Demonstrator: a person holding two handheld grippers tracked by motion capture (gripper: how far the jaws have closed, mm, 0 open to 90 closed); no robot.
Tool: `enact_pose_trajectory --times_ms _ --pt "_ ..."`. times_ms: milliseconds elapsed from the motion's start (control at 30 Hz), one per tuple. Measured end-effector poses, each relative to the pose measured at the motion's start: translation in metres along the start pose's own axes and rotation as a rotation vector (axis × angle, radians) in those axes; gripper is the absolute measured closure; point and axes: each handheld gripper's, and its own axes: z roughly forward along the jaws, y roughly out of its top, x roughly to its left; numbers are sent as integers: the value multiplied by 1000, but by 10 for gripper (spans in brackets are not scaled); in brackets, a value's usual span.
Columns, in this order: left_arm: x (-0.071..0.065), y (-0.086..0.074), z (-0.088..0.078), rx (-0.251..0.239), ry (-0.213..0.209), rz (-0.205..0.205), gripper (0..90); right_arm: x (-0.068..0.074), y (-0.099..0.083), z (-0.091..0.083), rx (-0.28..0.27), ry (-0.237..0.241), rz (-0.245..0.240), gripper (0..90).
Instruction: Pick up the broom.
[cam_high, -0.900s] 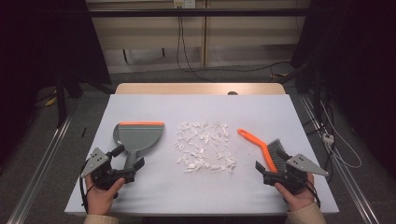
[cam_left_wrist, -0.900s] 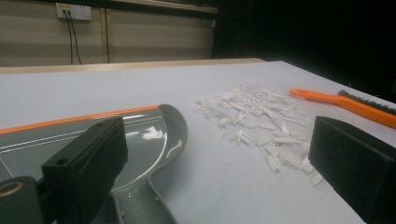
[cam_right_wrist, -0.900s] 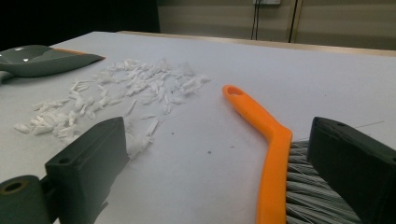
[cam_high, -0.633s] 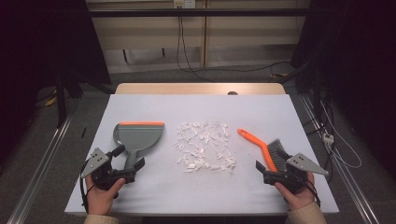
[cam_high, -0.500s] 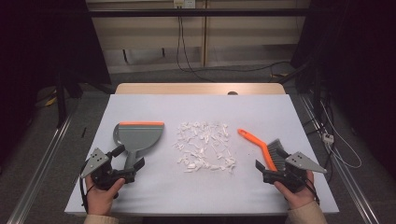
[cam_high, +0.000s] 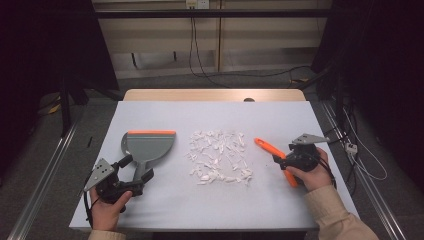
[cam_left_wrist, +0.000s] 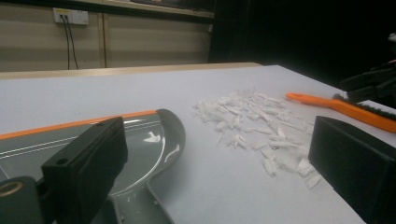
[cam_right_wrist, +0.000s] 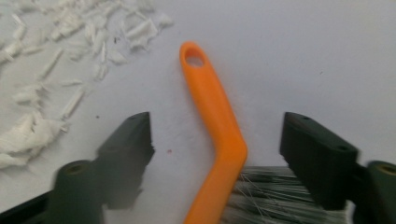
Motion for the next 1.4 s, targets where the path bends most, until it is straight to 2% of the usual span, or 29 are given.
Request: enact_pose_trajectory --times_ms 33,67,100,200,267,433,533,600,667,833,933,1067,1167,1233,1333,1400 --pt "0 0 0 -2 1 0 43 0 0 0 0 0 0 291" --pt "0 0 -1 -4 3 0 43 -3 2 4 30 5 -7 342" --pt "0 0 -1 -3 2 2 43 -5 4 8 51 5 -15 350" --pt "-1 0 -2 -5 -2 -1 43 -10 7 18 95 26 7 425" --pt "0 -1 -2 2 -4 4 43 -12 7 25 142 15 -6 435" --pt "0 -2 -2 14 -5 7 44 -17 10 31 182 22 28 482" --pt "0 -2 -2 15 -4 7 45 -15 15 33 224 10 1 504" --pt "-1 -2 -2 19 -7 11 45 -14 19 32 264 19 -10 567" --pt "-1 -2 -1 19 -10 16 46 -13 22 31 301 22 -20 594" --pt "-2 -2 1 32 -12 20 47 -12 24 34 322 14 -3 605" --pt "-3 -2 2 33 -12 23 48 -15 24 34 317 17 39 631" --pt "-4 -2 2 37 -15 36 52 -11 26 36 326 -28 66 645" --pt "-4 -2 2 36 -15 36 52 -12 27 37 334 -26 86 651" --pt "-5 -2 3 35 -14 34 52 -14 28 37 339 -18 89 674" --pt "-6 -2 4 35 -16 34 53 -13 31 39 358 -33 94 700" --pt "-6 -2 4 37 -18 38 53 -13 33 40 377 -36 77 703"
